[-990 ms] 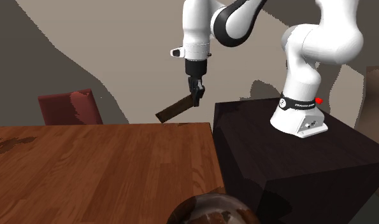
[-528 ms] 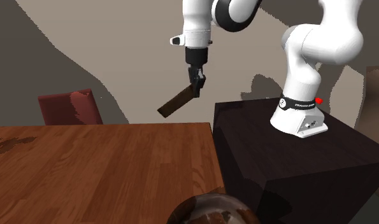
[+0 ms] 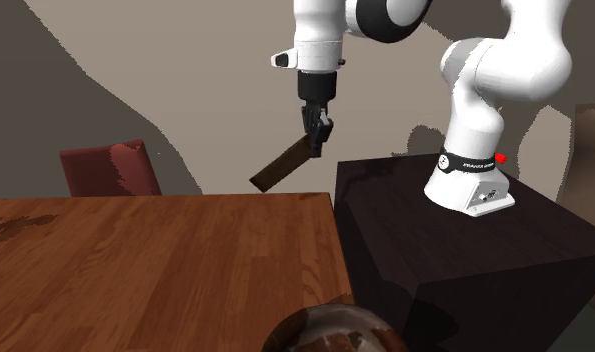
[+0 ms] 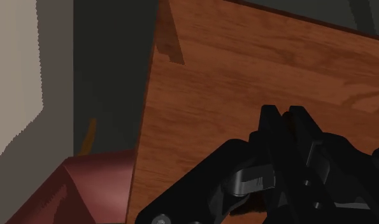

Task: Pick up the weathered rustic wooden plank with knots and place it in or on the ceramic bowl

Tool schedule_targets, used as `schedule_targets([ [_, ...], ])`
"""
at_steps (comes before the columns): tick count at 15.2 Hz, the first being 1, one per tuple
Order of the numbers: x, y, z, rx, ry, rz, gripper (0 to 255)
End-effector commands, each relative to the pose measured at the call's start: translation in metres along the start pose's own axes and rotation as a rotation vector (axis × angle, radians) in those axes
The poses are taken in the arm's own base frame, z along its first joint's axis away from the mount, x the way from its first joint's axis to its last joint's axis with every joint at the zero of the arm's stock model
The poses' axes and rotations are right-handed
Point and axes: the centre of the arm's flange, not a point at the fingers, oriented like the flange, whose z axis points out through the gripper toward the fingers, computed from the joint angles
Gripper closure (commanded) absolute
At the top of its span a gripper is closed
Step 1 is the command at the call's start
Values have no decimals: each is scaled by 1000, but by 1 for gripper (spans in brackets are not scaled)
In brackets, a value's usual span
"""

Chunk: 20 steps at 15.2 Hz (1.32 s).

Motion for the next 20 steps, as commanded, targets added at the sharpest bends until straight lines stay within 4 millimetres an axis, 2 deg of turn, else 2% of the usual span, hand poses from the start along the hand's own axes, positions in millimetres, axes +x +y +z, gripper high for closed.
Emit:
schedule_targets([
  [1, 1, -25, 0, 0, 0, 2, 255],
  [20, 1, -276, 11, 0, 0, 2, 255],
])
